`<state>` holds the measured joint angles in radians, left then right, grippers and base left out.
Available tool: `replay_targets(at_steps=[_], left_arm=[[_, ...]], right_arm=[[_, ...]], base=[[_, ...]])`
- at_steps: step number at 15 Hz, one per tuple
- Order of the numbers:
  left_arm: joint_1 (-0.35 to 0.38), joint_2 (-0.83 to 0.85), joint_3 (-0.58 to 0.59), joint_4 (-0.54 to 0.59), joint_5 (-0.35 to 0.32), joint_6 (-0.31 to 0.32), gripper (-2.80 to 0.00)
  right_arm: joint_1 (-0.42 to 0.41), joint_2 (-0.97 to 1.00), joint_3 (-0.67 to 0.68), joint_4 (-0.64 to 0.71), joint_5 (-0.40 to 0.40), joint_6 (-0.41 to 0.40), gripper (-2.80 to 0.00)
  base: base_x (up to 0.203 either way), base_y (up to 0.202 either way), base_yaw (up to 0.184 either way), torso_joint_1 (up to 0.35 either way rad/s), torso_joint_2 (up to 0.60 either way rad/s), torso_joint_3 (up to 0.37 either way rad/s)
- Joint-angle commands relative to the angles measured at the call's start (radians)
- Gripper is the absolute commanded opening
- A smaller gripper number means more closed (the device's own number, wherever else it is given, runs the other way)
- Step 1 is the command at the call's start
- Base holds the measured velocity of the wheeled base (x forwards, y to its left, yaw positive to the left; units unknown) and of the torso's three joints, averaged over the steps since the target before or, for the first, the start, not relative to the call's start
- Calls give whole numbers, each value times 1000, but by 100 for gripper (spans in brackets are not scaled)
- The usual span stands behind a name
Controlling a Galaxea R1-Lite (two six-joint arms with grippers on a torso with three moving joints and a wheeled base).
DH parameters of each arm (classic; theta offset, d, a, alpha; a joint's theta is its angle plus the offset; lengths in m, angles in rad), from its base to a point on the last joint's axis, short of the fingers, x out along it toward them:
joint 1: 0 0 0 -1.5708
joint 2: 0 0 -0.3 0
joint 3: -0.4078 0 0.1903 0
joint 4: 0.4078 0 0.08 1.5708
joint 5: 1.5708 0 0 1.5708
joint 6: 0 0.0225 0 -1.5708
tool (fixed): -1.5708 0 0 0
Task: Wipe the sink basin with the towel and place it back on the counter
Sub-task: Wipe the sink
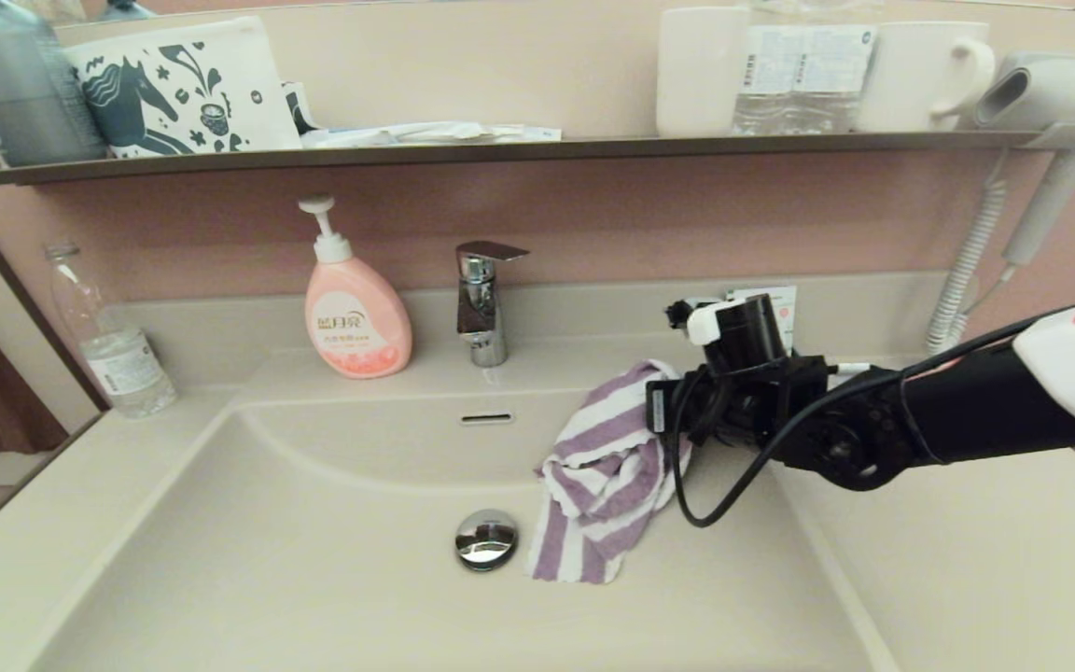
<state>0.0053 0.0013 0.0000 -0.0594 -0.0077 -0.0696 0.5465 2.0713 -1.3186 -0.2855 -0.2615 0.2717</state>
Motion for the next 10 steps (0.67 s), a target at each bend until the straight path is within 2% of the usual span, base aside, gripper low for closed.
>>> replay_targets(at_steps=[1, 5, 10], left_arm=[[1, 0, 0, 0, 0, -1, -280], [1, 0, 0, 0, -2, -1, -280], [1, 0, 0, 0, 0, -1, -280]], right_arm=[[-25, -67, 44, -2, 0, 1, -280], [-40, -105, 109, -3, 8, -12, -280], [71, -12, 71, -7, 23, -11, -280]], base=[[0, 0, 0, 0, 0, 0], [0, 0, 0, 0, 0, 0], [0, 0, 0, 0, 0, 0]])
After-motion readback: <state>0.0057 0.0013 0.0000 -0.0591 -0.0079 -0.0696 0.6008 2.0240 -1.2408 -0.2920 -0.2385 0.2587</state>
